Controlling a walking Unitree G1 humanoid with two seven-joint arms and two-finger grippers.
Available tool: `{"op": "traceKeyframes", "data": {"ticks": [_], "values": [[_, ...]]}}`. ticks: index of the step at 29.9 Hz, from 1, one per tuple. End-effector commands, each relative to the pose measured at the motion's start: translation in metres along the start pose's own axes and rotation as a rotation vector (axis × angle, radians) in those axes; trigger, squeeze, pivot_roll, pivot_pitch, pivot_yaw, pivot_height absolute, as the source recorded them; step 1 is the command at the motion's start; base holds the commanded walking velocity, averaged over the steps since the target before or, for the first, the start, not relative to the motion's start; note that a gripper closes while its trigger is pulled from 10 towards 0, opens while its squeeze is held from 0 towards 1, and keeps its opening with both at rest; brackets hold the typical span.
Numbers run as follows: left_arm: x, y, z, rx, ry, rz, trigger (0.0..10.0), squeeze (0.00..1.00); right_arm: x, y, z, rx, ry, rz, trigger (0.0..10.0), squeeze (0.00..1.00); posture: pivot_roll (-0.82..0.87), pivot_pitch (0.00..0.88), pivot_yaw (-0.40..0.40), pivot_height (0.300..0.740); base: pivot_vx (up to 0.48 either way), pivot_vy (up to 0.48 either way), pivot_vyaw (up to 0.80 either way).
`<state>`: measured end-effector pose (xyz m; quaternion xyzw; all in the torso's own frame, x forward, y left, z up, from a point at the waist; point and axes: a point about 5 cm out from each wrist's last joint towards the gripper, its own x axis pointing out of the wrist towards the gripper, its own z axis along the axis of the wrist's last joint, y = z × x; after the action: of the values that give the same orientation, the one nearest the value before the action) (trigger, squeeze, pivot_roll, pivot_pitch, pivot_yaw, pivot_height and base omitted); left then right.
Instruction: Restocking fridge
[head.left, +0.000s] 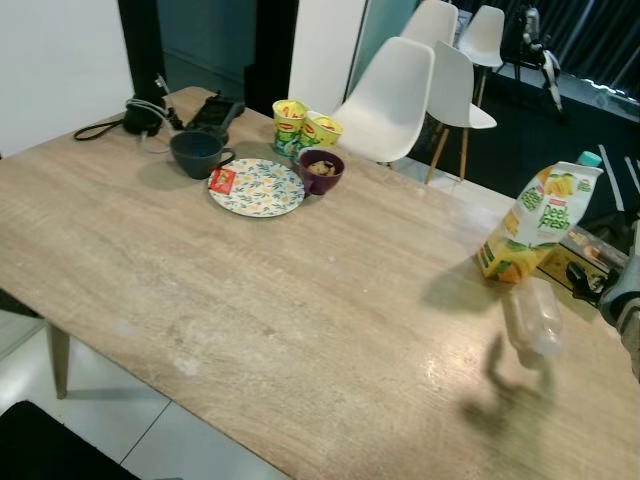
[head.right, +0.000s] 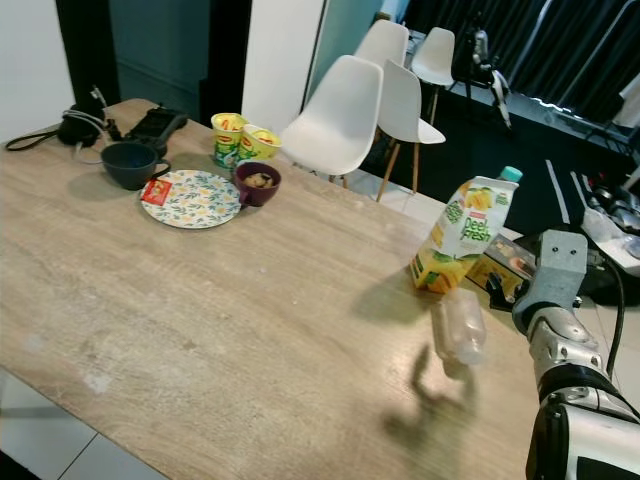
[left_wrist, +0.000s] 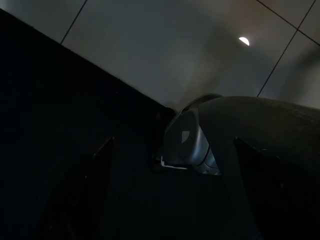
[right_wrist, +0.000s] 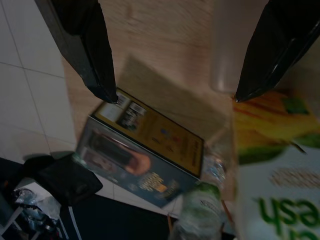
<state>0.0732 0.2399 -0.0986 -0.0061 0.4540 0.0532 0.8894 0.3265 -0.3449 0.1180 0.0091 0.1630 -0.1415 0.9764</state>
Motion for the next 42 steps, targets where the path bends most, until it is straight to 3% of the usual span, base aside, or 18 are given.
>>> {"op": "traceKeyframes", "data": {"ticks": [1,4,9,19,33,42], "values": [[-0.001,-0.03,-0.014,0.017,0.065,-0.137,10.0,0.0,-0.004,-0.009,-0.008,-0.014,0.05,0.002,10.0,0.0,0.27,0.0,-0.233,0.74,0.0,0.0,0.0],[-0.001,-0.03,-0.014,0.018,0.065,-0.138,10.0,0.0,-0.005,-0.012,-0.011,-0.006,0.072,0.01,10.0,0.0,0.27,0.0,-0.234,0.74,0.0,0.0,0.0],[-0.001,-0.03,-0.015,0.021,0.073,-0.141,10.0,0.0,-0.013,-0.024,-0.03,-0.033,0.196,0.045,10.0,0.0,0.26,0.0,-0.233,0.74,0.0,0.0,0.0],[0.0,-0.029,-0.013,0.025,0.075,-0.144,10.0,0.0,-0.021,-0.019,-0.058,0.007,0.34,0.145,10.0,0.0,0.25,0.0,-0.222,0.74,0.0,0.0,0.0],[0.003,-0.029,-0.008,0.032,0.07,-0.149,10.0,0.0,-0.021,-0.012,-0.057,0.049,0.34,0.245,10.0,0.0,0.25,0.0,-0.217,0.74,0.0,0.0,0.0],[0.005,-0.03,-0.005,0.038,0.077,-0.156,10.0,0.0,-0.014,-0.001,-0.039,0.088,0.281,0.284,10.0,0.0,0.24,0.0,-0.209,0.74,0.0,0.0,0.0]]}}
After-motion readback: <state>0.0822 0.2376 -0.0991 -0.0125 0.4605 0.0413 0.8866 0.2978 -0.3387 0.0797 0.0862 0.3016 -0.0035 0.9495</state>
